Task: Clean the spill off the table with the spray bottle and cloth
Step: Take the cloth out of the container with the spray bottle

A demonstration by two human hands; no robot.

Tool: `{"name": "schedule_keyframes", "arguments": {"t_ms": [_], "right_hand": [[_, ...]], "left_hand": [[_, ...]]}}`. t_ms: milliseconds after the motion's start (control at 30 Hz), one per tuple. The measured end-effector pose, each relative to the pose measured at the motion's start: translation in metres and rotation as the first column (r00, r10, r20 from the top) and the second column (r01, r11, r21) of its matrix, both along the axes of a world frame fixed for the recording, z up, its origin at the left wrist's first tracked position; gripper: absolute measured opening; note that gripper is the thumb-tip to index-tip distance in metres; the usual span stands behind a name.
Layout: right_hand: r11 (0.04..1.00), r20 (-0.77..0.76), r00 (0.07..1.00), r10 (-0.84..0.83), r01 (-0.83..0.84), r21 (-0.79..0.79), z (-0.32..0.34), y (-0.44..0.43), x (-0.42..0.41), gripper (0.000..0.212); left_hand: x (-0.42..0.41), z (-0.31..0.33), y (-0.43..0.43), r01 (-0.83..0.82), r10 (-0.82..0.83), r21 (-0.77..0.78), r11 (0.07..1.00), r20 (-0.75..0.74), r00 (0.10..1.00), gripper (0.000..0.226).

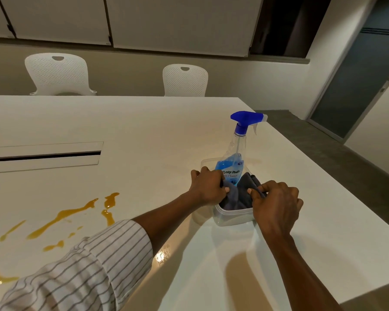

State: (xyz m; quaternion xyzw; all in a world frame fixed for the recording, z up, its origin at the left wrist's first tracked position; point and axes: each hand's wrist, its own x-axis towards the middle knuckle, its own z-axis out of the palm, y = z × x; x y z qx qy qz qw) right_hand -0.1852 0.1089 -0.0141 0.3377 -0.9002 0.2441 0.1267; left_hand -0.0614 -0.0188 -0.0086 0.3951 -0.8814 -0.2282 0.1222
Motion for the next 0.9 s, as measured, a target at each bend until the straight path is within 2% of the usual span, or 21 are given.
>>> {"name": "schedule_keyframes", "arguments": {"t_ms": [167,300,367,500,633,767,900], "right_hand": [[0.973,0.036,0.998,0.049,-0.039,-0.226,0.004,0.002,0.002,0.027],[0.911,0.112,0.985,0.133,-0.077,-0.405,0.017,0.003,0.001,0.028],[0.863,0.151,0.972,0.181,-0.083,-0.498,0.029,0.003,0.001,0.030],[0.721,0.188,0.933,0.307,-0.099,-0.686,0.064,0.004,0.008,0.033],[0.617,0.217,0.881,0.421,-0.103,-0.780,0.096,0.005,0.019,0.036],[0.576,0.284,0.794,0.537,-0.099,-0.812,0.117,0.004,0.046,0.025],[0.560,0.380,0.633,0.674,-0.102,-0.822,0.123,0.002,0.079,0.028]], "left_hand": [[0.005,0.006,0.006,-0.037,0.080,0.165,0.986,-0.262,0.962,0.021],[0.012,0.024,0.013,0.022,0.197,0.408,0.913,-0.486,0.852,0.026],[0.017,0.034,0.014,0.053,0.246,0.459,0.887,-0.565,0.788,0.026],[0.034,0.058,0.017,0.065,0.293,0.446,0.893,-0.684,0.668,0.027],[0.063,0.087,0.024,0.068,0.274,0.378,0.923,-0.772,0.574,0.027],[0.105,0.109,0.031,0.049,0.290,0.348,0.936,-0.843,0.454,0.023],[0.154,0.120,0.037,0.060,0.266,0.306,0.950,-0.894,0.360,0.020]]}}
